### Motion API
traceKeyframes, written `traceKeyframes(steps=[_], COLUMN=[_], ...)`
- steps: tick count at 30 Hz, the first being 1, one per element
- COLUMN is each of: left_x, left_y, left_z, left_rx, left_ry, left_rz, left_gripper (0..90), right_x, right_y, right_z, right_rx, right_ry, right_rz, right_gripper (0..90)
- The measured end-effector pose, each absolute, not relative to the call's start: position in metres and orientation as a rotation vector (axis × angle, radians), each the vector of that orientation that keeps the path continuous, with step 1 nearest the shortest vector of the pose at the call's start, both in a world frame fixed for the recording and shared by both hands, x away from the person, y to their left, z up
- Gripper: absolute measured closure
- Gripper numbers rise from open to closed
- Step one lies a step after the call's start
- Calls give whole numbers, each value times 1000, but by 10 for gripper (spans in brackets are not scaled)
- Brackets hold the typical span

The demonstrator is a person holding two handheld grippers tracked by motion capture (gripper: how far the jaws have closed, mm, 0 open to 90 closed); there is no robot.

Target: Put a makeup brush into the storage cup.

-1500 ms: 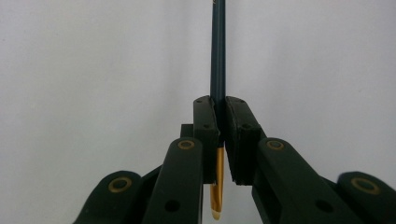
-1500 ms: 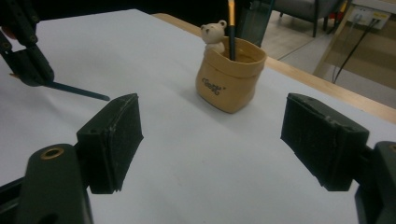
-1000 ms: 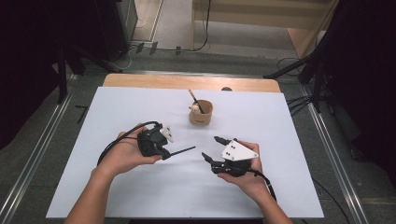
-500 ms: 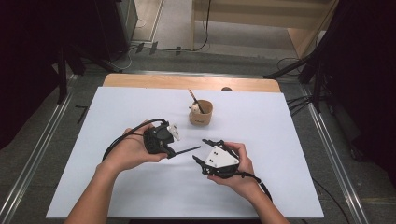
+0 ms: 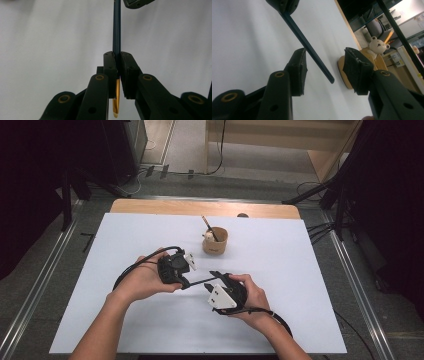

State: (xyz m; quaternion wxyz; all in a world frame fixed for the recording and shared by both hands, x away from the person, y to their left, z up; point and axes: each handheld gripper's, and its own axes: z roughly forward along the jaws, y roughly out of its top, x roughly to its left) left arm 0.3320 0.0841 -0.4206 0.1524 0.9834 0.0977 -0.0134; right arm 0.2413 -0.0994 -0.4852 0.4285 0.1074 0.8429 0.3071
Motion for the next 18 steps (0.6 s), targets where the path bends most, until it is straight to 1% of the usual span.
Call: traceKeyframes(steps=[13,18], left_x=[332,332], left_y=[82,80], left_z=[-419,-419], left_rx=[2832,2825], left_ry=[266,260], left_rz=[-31,-33], left_gripper=[847,847], right_x=[243,243], right_y=[-86,-81], right_z=[-493,-494], right_rx=[105,80], right_ry=[2163,2127], right_rz=[621,557], right_gripper=[661,668])
